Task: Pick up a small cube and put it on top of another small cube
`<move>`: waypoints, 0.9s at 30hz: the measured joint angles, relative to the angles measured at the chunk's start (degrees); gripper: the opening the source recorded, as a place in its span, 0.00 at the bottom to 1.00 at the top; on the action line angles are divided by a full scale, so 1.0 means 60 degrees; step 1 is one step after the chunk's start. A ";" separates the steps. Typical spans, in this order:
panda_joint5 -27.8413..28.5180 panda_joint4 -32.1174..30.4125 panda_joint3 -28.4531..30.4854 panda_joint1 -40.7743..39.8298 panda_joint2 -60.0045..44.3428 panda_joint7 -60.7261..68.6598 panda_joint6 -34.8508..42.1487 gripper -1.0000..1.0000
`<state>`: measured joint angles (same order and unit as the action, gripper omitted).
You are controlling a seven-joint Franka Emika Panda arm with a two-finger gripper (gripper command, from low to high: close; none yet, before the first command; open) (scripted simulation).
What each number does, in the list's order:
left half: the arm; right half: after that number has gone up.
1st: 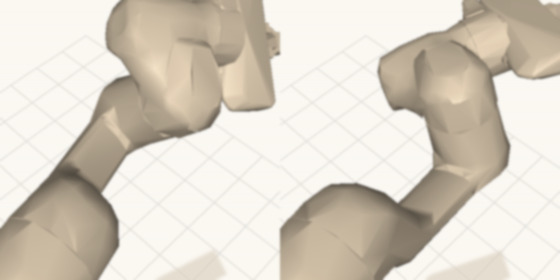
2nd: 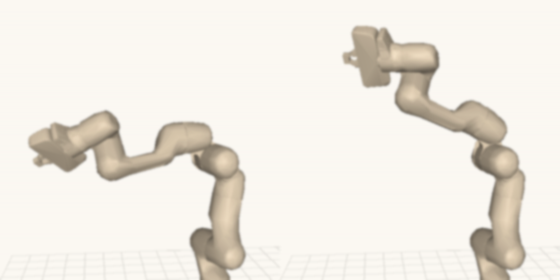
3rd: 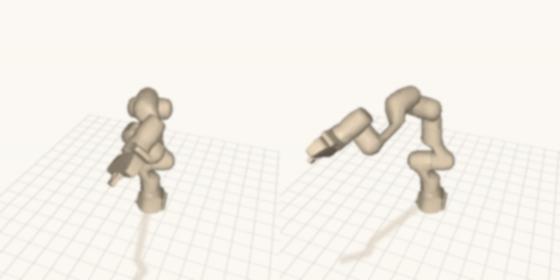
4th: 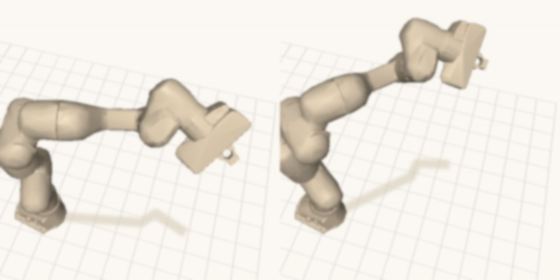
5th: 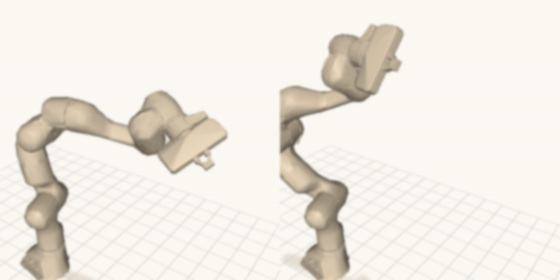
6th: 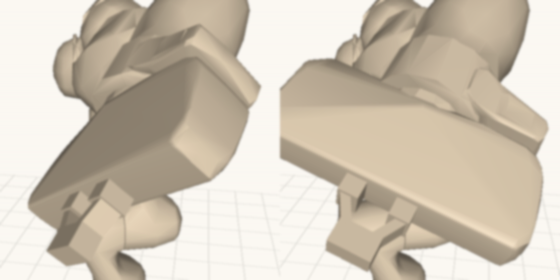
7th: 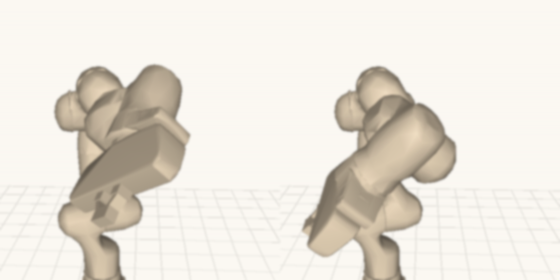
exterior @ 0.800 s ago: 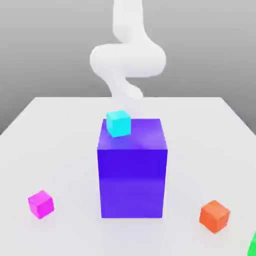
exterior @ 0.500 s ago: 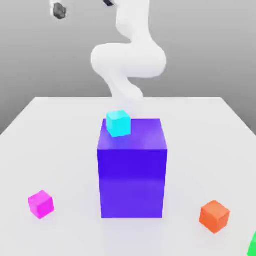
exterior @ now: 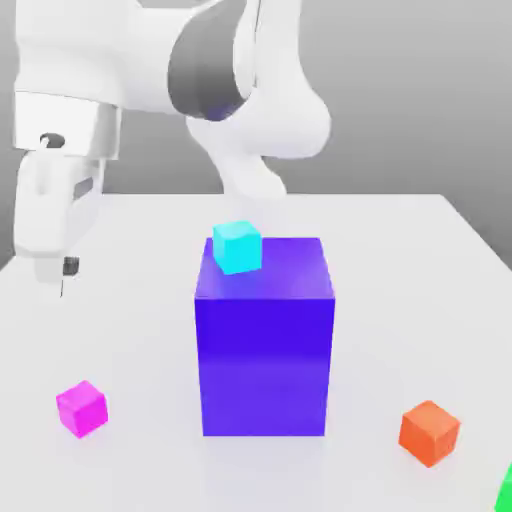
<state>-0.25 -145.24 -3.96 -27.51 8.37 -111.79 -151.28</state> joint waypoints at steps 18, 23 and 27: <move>-0.0131 -0.0649 0.0748 -0.1002 -0.4787 -0.4944 -0.3037 0.00; -0.0133 -0.0649 0.0748 -0.1002 -0.4788 -0.4942 -0.3063 0.00; -0.0116 -0.0744 0.0768 -0.0987 -0.4306 -0.4960 -0.2668 0.00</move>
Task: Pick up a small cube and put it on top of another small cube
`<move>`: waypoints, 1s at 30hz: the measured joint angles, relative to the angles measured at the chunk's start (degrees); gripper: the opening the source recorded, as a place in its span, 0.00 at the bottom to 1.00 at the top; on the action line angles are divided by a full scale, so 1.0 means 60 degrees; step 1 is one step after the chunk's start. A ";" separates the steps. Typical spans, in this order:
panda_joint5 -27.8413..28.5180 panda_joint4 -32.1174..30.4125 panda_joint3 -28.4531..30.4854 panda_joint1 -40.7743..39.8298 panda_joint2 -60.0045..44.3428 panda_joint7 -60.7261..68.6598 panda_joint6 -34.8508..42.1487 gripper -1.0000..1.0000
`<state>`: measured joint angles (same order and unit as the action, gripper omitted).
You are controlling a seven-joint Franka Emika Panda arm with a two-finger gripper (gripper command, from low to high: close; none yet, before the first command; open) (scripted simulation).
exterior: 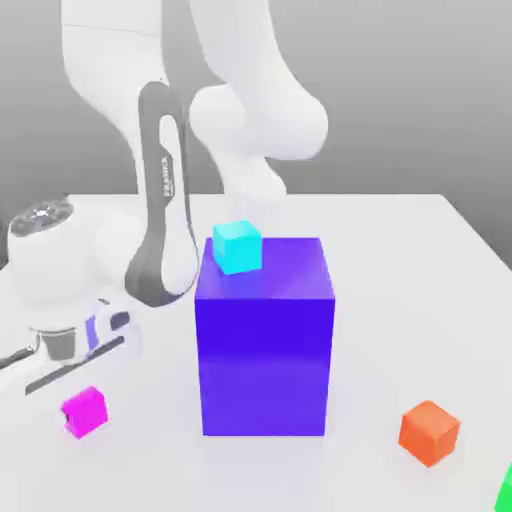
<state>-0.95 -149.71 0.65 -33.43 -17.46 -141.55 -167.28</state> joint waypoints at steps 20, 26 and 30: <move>0.1972 0.3394 -0.3557 0.3518 -0.0448 0.2642 0.2963 0.00; 0.2905 0.4126 -0.4667 0.5102 -0.0887 0.3420 0.3702 0.00; 0.4013 0.4795 -0.4495 0.6290 -0.2086 0.3380 0.3495 1.00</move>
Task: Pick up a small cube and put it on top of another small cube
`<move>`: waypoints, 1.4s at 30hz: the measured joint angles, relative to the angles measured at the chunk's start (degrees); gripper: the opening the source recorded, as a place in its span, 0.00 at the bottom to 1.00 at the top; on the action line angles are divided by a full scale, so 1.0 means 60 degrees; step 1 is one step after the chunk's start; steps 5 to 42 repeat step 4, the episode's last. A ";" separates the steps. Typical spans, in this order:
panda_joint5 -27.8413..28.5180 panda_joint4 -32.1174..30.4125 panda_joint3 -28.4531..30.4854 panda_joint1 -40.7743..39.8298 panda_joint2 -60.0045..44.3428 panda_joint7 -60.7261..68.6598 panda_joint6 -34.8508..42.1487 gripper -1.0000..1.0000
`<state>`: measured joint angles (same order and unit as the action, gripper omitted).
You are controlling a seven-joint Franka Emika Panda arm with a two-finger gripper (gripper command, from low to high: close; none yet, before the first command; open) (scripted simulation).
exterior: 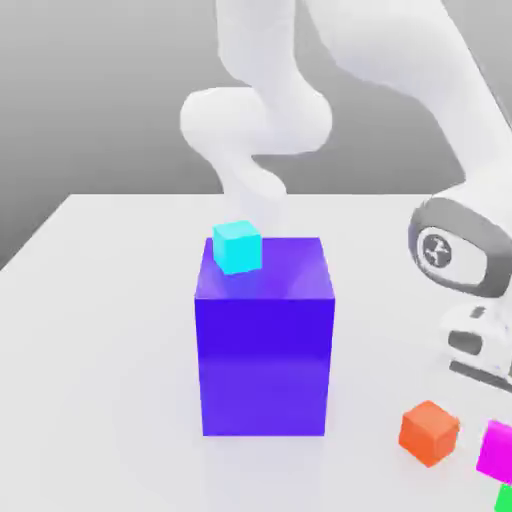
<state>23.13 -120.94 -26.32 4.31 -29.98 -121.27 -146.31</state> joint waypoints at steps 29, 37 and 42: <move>0.0000 0.0000 0.0000 0.0000 0.0000 0.0000 0.0000 1.00; 0.0000 0.0000 0.0000 0.0000 0.0000 0.0000 0.0000 1.00; 0.0000 0.0000 0.0000 0.0000 0.0000 0.0000 0.0000 1.00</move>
